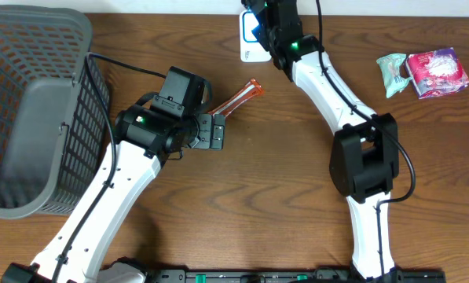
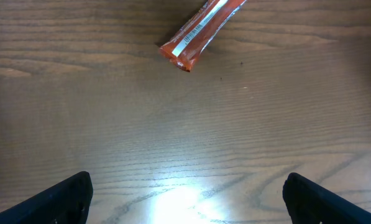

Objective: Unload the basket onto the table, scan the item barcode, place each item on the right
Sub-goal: 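Hold the orange tissue pack's barcode over the white scanner, then carry the orange tissue pack to the far right and release it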

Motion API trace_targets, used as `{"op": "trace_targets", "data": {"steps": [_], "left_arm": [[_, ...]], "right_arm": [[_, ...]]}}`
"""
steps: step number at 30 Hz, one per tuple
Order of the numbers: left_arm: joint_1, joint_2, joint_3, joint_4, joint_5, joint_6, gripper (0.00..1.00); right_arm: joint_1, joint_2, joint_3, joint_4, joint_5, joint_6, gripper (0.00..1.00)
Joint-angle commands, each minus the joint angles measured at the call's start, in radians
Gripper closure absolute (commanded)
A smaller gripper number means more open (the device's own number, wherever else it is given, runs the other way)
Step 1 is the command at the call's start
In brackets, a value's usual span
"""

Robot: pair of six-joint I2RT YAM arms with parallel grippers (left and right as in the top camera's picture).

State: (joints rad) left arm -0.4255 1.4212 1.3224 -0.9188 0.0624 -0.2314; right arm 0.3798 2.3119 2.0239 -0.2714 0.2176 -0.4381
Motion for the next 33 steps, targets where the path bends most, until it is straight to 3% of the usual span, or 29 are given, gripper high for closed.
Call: {"op": "trace_targets", "data": {"steps": [1,5,11,23,33], "left_arm": [[0.004,0.003,0.004,-0.004,0.001,0.002,0.02],[0.004,0.003,0.004,-0.005,0.001,0.002,0.02],[0.004,0.003,0.004,-0.005,0.001,0.002,0.02],[0.004,0.003,0.004,-0.004,0.001,0.002,0.02],[0.004,0.003,0.004,-0.004,0.001,0.002,0.02]], "right_arm": [[0.0,0.0,0.011,-0.007,-0.015,0.045,0.99],[-0.002,0.007,0.011,-0.01,0.018,0.069,0.99],[-0.064,-0.027,0.034,-0.044,0.251,0.093,0.99],[-0.317,-0.042,0.031,-0.47,0.188,0.093,0.99],[-0.448,-0.041,0.03,-0.529,0.136,0.094,0.97]]}}
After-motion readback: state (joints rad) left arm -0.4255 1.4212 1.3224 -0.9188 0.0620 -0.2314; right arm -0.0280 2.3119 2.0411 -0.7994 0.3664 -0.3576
